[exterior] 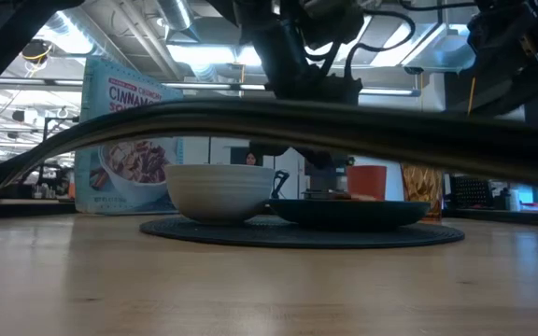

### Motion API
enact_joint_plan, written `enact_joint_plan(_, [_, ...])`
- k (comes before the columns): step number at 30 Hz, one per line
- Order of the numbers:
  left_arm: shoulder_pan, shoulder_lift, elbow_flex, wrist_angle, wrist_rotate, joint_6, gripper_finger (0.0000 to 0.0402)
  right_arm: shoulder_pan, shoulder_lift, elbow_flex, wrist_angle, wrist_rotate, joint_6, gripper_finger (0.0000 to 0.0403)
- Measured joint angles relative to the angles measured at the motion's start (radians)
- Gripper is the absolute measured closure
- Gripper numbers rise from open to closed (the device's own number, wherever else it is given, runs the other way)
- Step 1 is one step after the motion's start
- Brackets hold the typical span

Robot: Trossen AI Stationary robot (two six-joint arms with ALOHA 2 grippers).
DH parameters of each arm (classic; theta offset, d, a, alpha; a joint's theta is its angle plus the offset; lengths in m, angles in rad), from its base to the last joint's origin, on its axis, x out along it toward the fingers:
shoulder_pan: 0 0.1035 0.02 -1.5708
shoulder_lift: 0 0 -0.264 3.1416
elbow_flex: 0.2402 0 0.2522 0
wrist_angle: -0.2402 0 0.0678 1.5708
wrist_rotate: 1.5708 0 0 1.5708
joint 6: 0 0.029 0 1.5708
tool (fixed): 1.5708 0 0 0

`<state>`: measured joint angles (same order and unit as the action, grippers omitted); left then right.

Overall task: Arrange a breakfast setting
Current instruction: Put the toasted bagel on top of the green plate on the blue table mat

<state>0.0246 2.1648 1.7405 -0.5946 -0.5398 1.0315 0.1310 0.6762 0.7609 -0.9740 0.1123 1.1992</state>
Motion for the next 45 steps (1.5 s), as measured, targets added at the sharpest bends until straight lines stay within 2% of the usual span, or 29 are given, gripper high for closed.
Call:
enact_joint_plan(7, [-0.006,-0.03,0.0,-0.026,-0.083,0.002,0.0295,0.0,0.0,0.0,-0.025,0.0,0.0,0.0078])
enact_joint_plan(10, [0.007,-0.079,0.0,-0.046,-0.091,-0.093,0.0294,0.0,0.0,0.0,-0.017,0.0,0.011,0.0078])
enact_joint_plan(12, [0.024,-0.124,0.0,-0.066,-0.052,-0.222,0.0295,-0.001,0.01,0.0,-0.009,0.003,0.035,0.0078])
enact_joint_plan(14, [0.055,-0.166,0.002,-0.077,0.045,-0.39,0.0295,-0.001,0.029,0.0,0.005,0.038,0.055,0.0078])
enact_joint_plan(15, [0.081,-0.183,0.001,-0.089,0.125,-0.488,0.0296,-0.001,0.043,0.0,0.014,0.061,0.06,0.0078])
enact_joint_plan(18, [0.186,-0.19,0.001,-0.066,0.435,-0.785,0.0296,-0.001,0.084,-0.001,0.054,0.111,0.078,0.0078])
enact_joint_plan(20, [0.259,-0.178,0.0,-0.041,0.596,-0.948,0.0296,-0.001,0.105,-0.001,0.088,0.132,0.085,0.0078])
enact_joint_plan(23, [0.341,-0.142,0.0,0.054,0.735,-1.1,0.0296,-0.001,0.139,-0.001,0.147,0.138,0.098,0.0078])
enact_joint_plan(28, [0.416,-0.051,0.0,0.207,0.887,-1.212,0.0296,0.0,0.168,-0.001,0.211,0.122,0.102,0.0078])
enact_joint_plan(37, [0.412,0.084,0.0,0.322,0.845,-1.223,0.0296,0.0,0.17,-0.001,0.217,0.104,0.132,0.0078])
enact_joint_plan(45, [0.381,0.109,0.002,0.385,0.719,-1.2,0.0296,0.0,0.17,-0.001,0.216,0.081,0.132,0.0078])
